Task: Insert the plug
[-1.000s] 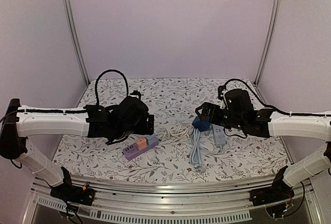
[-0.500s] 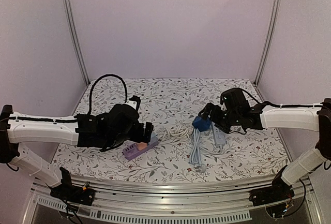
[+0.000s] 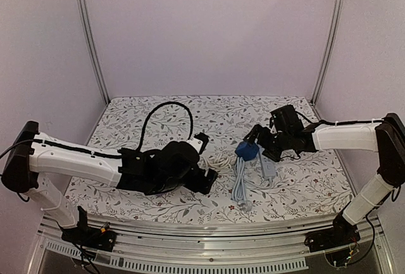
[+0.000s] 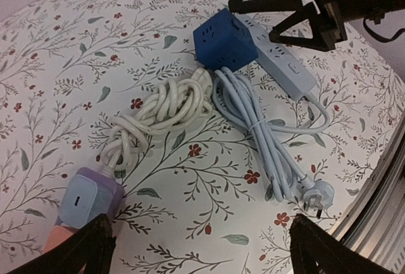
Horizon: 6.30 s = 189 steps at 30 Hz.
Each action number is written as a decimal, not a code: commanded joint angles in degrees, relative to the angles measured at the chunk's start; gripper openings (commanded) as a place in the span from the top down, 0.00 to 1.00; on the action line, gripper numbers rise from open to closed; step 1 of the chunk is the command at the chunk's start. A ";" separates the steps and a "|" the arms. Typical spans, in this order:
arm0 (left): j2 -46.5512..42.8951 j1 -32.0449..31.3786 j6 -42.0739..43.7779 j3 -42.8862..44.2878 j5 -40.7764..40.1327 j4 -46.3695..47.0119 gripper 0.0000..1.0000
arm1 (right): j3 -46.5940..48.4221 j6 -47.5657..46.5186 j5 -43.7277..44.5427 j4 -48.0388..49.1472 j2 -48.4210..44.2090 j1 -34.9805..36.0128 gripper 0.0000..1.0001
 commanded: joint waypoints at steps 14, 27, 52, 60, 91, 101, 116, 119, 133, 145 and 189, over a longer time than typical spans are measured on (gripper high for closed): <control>13.28 -4.02 -4.53 5.62 2.25 5.48 0.09 | 4.06 -0.98 -3.16 1.94 8.04 -2.50 0.01; 16.48 -5.13 -4.74 5.51 1.88 8.44 0.14 | 4.30 -1.15 -6.27 6.53 11.42 -2.53 0.02; 28.12 -5.97 -4.09 16.19 0.99 9.60 0.22 | 4.16 -5.08 -6.74 6.93 8.20 -2.60 0.62; 32.36 -5.99 -4.56 21.27 -1.35 5.02 0.30 | 5.76 -8.68 -6.41 1.83 0.95 -2.59 0.70; 27.61 -7.38 -8.90 7.04 -4.90 11.78 1.00 | -1.92 -12.08 6.63 -15.47 -27.38 -2.58 0.75; 22.02 -9.56 -10.11 -1.73 -5.69 12.84 1.00 | -2.72 -13.44 7.74 -21.28 -30.50 -2.58 0.77; 19.08 -11.53 -11.72 -8.36 -7.09 13.87 0.99 | -1.91 -15.80 5.87 -29.14 -31.57 -2.51 0.86; 18.88 -11.98 -11.42 -8.56 -7.29 14.78 0.88 | -2.02 -16.08 5.53 -30.09 -31.28 -2.43 0.88; 11.05 -13.21 -9.70 -12.02 -7.75 18.31 0.03 | 0.53 -14.47 1.99 -36.01 -29.17 -1.00 1.00; 0.73 -15.04 -7.91 -14.79 -9.90 16.72 0.02 | 5.83 -11.41 -1.45 -40.39 -20.26 0.92 1.00; 37.47 -6.86 7.78 35.85 -1.59 0.08 0.01 | 1.79 -17.21 20.53 -33.23 -33.78 0.68 1.00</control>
